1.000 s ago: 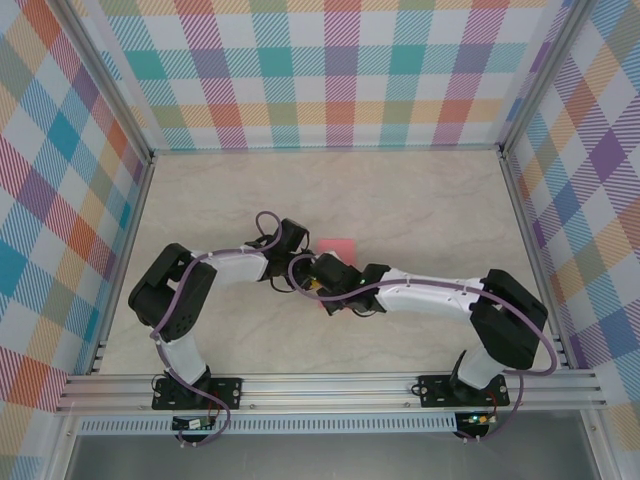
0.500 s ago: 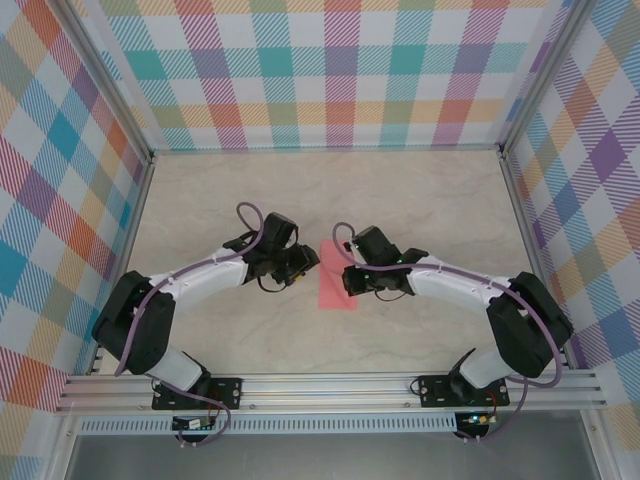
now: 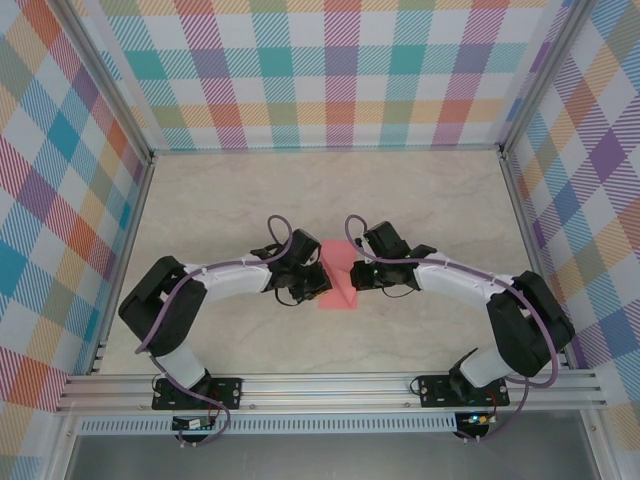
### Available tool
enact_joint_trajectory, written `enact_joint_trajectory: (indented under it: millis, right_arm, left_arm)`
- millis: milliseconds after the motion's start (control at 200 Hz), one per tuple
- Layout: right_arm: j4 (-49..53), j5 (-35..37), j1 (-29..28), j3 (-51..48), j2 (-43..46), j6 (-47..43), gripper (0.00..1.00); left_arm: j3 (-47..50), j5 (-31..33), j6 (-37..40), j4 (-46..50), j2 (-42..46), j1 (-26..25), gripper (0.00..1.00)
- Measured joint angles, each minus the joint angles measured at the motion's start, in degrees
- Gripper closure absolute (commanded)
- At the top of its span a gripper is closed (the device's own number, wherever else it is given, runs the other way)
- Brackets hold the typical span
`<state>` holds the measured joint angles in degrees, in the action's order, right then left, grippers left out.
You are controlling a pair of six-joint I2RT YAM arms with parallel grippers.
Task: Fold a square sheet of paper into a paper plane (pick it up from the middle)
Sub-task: Fold the triangle a second time at the center of the table.
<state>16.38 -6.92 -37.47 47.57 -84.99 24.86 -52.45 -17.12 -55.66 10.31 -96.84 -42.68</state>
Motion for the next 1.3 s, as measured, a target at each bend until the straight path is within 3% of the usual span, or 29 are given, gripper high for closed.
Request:
enact_joint_trajectory:
  millis: [420, 845, 1300]
  right_arm:
    - [0.39, 0.44, 0.00, 0.07, -1.79, 0.42, 0.91]
    - [-0.24, -5.53, 0.00, 2.29, -4.04, 0.09, 0.90]
    - [0.13, -5.73, 0.00, 6.08, -10.38, -1.66, 0.89]
  left_arm:
    - [-0.66, 0.61, 0.37, 0.33, -3.93, -1.68, 0.94]
    - [-3.85, 8.22, 5.01, 11.19, -3.04, -1.92, 0.93]
    - [-4.50, 9.55, 6.05, 13.55, -3.04, -1.92, 0.92]
